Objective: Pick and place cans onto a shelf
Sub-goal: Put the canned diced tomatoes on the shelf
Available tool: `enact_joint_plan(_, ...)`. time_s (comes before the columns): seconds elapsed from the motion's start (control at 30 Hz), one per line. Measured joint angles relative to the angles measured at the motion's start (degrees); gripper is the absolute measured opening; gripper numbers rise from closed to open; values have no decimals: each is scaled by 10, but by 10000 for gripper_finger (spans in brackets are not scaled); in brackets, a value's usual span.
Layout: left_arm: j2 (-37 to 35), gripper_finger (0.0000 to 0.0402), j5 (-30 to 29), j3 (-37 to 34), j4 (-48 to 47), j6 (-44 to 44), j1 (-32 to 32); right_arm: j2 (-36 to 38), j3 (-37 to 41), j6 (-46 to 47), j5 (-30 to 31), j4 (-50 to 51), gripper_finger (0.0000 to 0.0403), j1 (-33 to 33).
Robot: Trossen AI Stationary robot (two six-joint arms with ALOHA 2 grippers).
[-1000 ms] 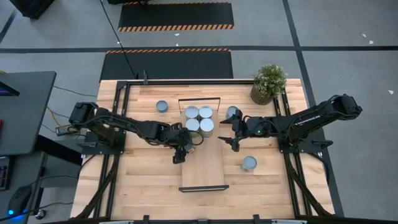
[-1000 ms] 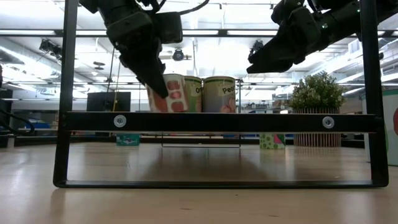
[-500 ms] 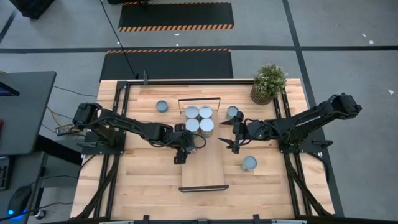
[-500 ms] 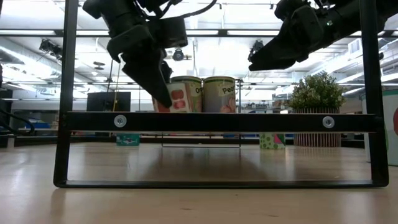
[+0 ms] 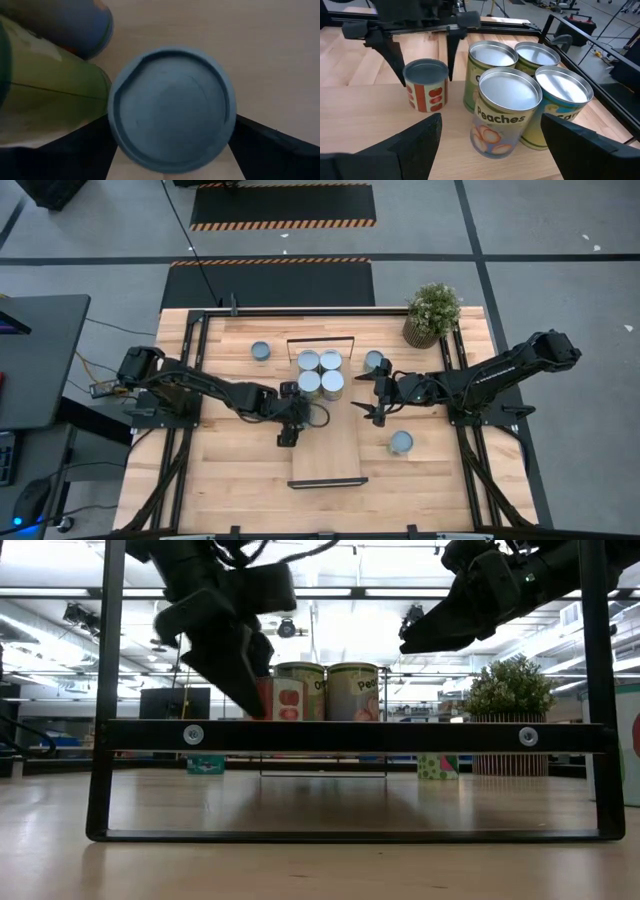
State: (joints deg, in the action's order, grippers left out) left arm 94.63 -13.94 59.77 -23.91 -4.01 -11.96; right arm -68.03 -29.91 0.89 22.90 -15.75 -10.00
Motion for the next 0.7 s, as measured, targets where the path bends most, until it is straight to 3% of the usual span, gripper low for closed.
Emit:
enact_joint_plan(0.4, 0, 347, -178, 0, -9, 43, -85, 0, 0, 0, 0, 0, 348, 0)
enact_joint_plan(0.7, 0, 347, -200, 0, -7, 36, -95, 0, 0, 4, 0, 0, 348, 0)
